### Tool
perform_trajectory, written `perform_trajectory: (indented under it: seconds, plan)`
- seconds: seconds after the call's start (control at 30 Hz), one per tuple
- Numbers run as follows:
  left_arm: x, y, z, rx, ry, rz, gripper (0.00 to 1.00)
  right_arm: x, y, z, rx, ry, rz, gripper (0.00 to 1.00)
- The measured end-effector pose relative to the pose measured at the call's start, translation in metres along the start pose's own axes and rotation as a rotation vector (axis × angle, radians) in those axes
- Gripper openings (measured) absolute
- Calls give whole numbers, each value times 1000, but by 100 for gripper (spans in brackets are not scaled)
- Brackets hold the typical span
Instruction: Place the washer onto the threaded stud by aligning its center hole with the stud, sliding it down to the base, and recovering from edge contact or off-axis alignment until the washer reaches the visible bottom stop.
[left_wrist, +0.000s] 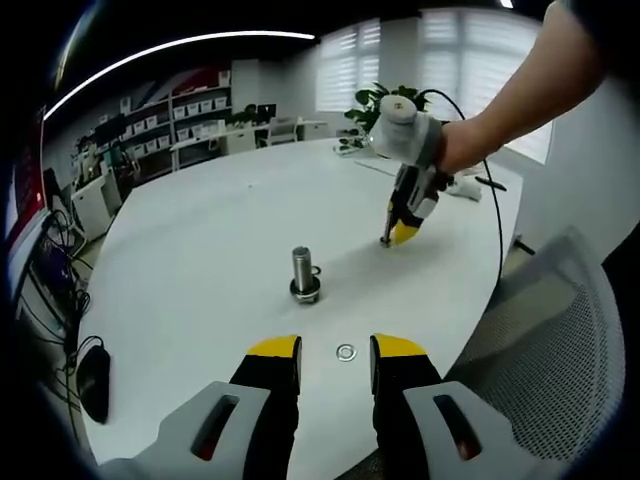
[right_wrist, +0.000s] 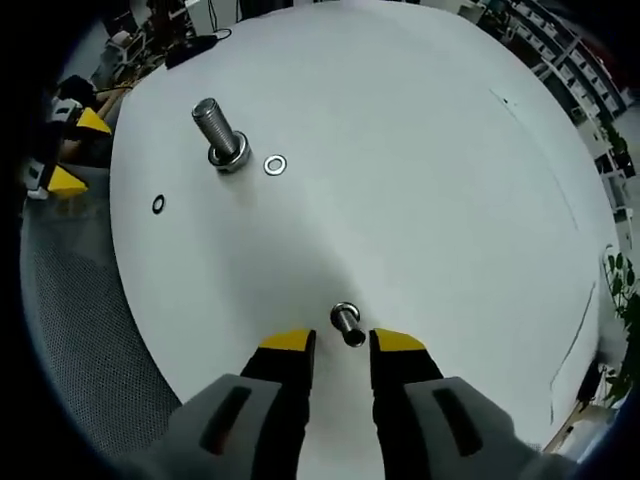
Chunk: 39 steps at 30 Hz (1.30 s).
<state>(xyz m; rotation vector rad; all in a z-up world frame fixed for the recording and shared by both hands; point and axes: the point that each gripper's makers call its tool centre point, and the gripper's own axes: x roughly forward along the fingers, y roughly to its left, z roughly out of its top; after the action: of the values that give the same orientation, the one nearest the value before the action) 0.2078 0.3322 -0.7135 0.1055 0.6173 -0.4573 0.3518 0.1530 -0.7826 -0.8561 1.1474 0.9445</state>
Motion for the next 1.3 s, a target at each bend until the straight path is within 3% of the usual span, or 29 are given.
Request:
perform_trajectory:
  seconds: [0.67,1.07,1.3]
  plan:
    - [0,-1,0,0,4,-8,25,-13,12,-12,35,-46,-4,26]
    - [-1,0,1,-3,-4,-9,25,-19,25,-17,38,-41,4,26]
    - [-2,1,-1,-7,-3,-7,25,-19,37,-6,26,-39,22,26]
